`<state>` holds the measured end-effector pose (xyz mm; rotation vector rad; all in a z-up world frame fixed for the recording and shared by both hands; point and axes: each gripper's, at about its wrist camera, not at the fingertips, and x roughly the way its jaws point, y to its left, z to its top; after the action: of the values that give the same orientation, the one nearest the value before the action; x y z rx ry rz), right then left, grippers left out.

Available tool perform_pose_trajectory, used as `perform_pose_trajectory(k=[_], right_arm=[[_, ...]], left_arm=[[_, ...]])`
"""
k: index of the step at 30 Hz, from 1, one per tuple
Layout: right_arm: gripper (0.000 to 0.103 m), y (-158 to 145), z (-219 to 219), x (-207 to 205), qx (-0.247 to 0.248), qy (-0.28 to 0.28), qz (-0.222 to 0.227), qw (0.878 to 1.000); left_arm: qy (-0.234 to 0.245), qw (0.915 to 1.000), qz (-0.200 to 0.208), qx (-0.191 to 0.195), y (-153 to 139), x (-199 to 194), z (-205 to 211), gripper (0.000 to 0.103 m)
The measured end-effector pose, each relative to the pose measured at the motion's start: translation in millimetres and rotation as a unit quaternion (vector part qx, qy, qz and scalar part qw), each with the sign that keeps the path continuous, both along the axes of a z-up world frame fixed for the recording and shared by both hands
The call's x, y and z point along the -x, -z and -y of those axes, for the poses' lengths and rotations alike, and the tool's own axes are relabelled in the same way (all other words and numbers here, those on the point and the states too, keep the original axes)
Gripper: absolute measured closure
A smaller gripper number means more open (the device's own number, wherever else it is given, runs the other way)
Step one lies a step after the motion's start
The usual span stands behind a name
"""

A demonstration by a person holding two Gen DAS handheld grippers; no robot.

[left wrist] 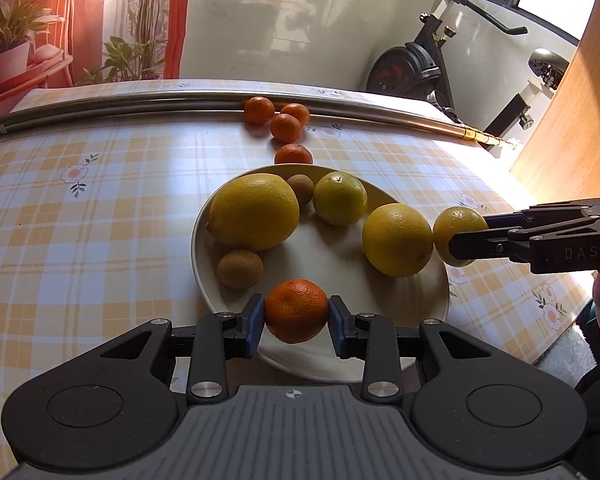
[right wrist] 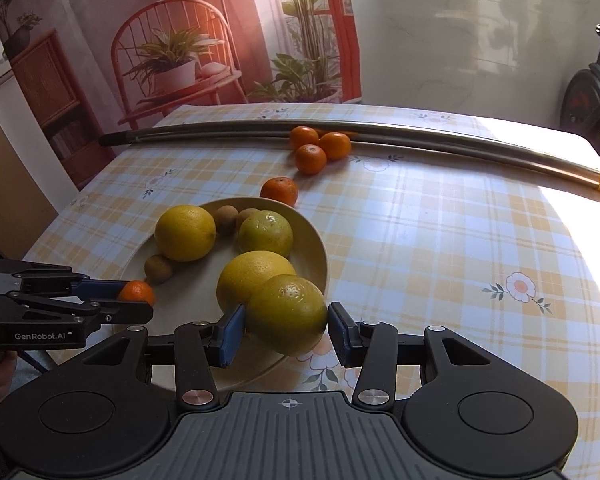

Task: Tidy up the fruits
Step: 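Lower the grapefruit into the plate and open the right tool while the left tool carries the mandarin over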

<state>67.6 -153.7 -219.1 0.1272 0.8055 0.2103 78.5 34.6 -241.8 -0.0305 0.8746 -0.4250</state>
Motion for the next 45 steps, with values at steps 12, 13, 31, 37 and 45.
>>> perform_pose_trajectory(k=[12, 13, 31, 37, 45], right_arm=[[0.061, 7.4, -18.9, -26.9, 0.021, -0.027, -0.01, 0.999], [0.061, 11.8, -17.5, -27.6, 0.022, -0.022, -0.016, 0.999], [0.061, 30.1, -25.6, -44.3, 0.064, -0.036, 0.015, 0.997], [0.061, 31.2, -22.3, -50.6, 0.058, -0.033, 0.019, 0.998], [0.06, 29.1, -22.5, -45.1, 0.059, -0.03, 0.029, 0.997]], left_arm=[[-0.004, 1.0, -0.004, -0.005, 2.3, -2.4, 0.8, 0.067], [-0.004, 1.0, -0.004, -0.006, 2.8, -2.4, 0.9, 0.067], [-0.009, 0.999, 0.008, -0.042, 9.1, -14.2, 10.6, 0.067], [-0.022, 0.9987, 0.01, -0.045, 6.8, -16.0, 7.3, 0.067], [-0.017, 0.999, 0.007, -0.042, 4.5, -11.1, 9.0, 0.063]])
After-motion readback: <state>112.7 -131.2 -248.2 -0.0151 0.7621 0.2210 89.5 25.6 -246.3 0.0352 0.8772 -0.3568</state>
